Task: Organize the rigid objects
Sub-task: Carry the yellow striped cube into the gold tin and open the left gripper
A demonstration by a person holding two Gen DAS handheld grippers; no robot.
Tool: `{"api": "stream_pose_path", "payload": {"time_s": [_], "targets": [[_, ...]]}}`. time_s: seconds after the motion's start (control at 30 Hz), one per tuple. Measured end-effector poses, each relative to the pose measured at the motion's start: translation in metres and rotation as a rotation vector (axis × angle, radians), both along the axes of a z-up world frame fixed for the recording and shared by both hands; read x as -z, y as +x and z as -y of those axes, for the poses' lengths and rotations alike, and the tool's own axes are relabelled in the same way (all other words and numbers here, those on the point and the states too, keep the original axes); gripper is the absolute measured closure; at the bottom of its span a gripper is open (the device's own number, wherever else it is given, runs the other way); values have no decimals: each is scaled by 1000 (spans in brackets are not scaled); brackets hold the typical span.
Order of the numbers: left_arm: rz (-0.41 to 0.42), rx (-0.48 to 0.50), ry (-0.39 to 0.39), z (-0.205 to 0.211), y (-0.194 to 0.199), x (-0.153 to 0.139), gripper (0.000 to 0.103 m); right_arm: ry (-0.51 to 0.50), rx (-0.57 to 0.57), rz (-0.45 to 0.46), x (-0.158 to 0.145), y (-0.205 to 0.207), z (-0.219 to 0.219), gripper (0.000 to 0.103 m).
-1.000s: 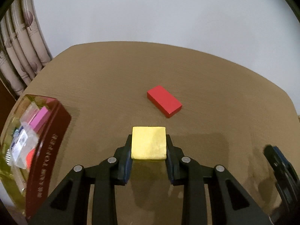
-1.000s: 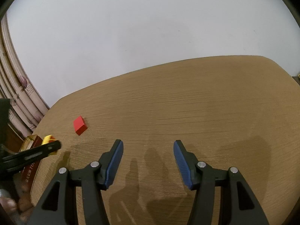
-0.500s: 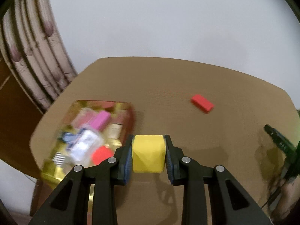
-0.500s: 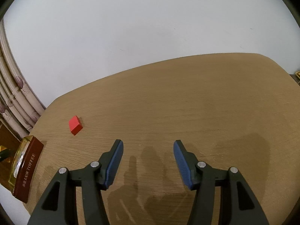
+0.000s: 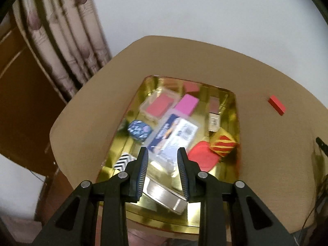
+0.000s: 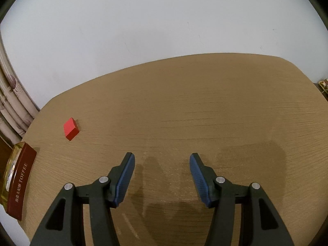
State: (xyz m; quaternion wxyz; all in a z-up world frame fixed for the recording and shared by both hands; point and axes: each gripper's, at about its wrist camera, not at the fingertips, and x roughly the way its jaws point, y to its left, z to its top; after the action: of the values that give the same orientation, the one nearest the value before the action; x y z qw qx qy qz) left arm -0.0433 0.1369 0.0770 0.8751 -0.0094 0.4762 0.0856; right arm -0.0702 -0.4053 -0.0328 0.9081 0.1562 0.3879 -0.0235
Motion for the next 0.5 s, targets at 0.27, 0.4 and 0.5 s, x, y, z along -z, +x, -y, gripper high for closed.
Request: {"api": "stream_pose_path", "payload": {"time_s": [0.27,0.4,0.5], "targets": [[88,56,33,19,-21,-16,75,-11,-1,-14,6,8,-16,46],[115,84,-5,34,-42,-22,71,-62,-11,-39,9,13,-24,42],[107,87,-37,37,-53,-16,64,-104,-64,-44,9,19,-38,39]]}}
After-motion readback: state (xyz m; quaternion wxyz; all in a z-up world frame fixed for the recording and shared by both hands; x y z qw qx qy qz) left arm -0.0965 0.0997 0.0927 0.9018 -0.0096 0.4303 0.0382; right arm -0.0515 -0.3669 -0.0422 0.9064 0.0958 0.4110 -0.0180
